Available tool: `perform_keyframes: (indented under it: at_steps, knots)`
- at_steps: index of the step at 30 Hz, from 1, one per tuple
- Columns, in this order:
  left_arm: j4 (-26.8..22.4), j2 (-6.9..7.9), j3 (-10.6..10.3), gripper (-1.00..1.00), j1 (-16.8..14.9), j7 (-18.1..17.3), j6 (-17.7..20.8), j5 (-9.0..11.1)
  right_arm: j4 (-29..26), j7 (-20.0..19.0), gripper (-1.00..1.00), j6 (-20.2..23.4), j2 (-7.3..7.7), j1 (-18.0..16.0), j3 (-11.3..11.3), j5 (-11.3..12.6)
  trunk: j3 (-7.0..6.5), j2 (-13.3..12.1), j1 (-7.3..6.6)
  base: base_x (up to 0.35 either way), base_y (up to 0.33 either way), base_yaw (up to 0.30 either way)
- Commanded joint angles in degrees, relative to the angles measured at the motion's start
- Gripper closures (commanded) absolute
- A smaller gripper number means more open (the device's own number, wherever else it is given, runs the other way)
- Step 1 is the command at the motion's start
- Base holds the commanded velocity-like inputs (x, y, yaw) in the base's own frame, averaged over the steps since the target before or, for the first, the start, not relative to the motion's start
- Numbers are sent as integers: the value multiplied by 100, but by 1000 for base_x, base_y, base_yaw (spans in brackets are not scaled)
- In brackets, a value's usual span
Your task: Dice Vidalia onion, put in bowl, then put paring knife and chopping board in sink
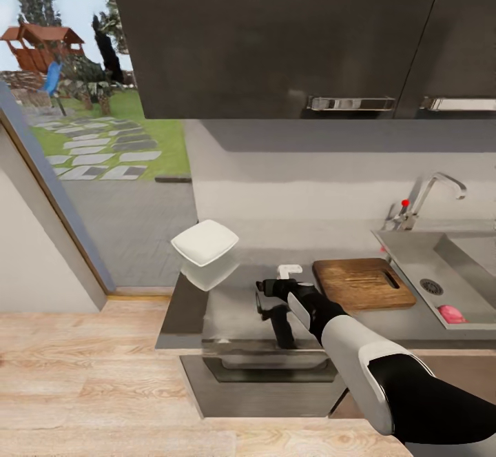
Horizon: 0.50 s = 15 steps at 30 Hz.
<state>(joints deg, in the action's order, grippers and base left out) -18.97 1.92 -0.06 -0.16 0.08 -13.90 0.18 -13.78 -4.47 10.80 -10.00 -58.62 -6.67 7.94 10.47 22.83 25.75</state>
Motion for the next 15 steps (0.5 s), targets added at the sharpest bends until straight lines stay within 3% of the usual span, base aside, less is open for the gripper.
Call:
perform_keyframes:
  at_steps: [1,15]
  knots:
    - [-1,1,-2,-100,-2,1,-16,1,8,17,-100,54,0,0,-18,89,13,9,3,-27,0,0]
    - [-1,1,14,-100,-2,2,-16,18,7,17,-100,54,0,0,-18,90,13,9,3,-4,22,0]
